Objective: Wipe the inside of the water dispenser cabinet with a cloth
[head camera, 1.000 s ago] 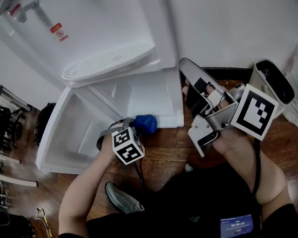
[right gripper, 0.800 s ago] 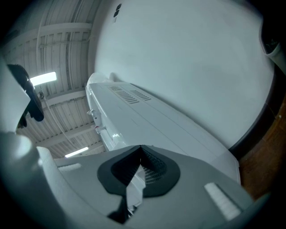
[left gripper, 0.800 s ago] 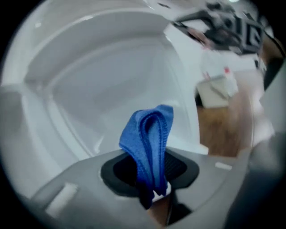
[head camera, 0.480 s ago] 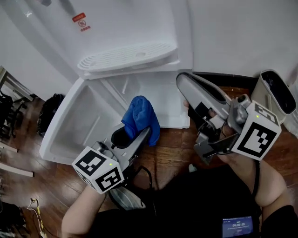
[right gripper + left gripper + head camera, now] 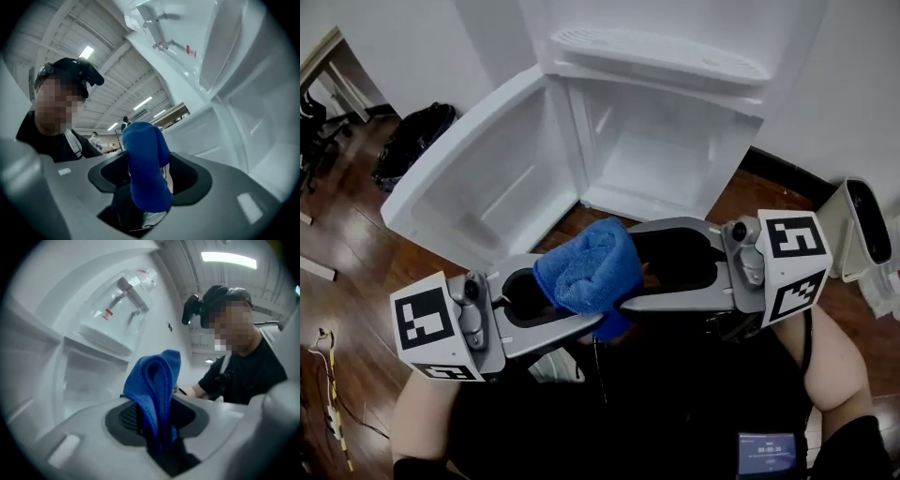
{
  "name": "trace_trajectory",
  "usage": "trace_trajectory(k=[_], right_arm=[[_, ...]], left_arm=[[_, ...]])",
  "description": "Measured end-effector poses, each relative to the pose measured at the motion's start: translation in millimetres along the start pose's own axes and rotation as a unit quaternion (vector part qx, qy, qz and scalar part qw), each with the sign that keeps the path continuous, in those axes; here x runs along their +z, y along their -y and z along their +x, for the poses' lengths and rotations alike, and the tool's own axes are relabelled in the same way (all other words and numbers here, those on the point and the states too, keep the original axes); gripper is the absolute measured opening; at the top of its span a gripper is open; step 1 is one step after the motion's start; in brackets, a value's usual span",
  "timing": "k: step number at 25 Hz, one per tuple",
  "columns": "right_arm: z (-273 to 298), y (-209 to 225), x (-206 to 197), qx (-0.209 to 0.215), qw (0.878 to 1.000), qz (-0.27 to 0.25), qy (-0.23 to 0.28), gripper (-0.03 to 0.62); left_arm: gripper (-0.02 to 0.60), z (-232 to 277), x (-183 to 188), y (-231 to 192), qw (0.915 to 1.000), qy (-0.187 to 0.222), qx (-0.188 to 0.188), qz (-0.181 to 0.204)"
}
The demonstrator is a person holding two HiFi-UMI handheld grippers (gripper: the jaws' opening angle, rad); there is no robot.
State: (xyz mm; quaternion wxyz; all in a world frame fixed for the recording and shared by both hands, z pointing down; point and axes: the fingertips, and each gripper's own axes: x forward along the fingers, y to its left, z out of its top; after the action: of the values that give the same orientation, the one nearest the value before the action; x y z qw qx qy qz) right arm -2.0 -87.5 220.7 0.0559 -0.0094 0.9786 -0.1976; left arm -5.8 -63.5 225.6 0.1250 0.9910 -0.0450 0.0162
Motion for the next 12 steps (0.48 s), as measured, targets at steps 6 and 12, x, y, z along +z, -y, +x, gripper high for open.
trace_trajectory(k=[6, 12], right_arm=[[13, -8, -24, 0.039, 0.998, 0.031, -0.024, 0.176], [15, -12, -25, 0.046, 0.998, 0.046, -0.018, 0.252]], left_arm=[[0.133, -4, -16, 5, 0.997, -0.006, -0.048, -0.06], [0.133, -7, -9, 7, 0.9902, 0.024, -0.077, -0.114]])
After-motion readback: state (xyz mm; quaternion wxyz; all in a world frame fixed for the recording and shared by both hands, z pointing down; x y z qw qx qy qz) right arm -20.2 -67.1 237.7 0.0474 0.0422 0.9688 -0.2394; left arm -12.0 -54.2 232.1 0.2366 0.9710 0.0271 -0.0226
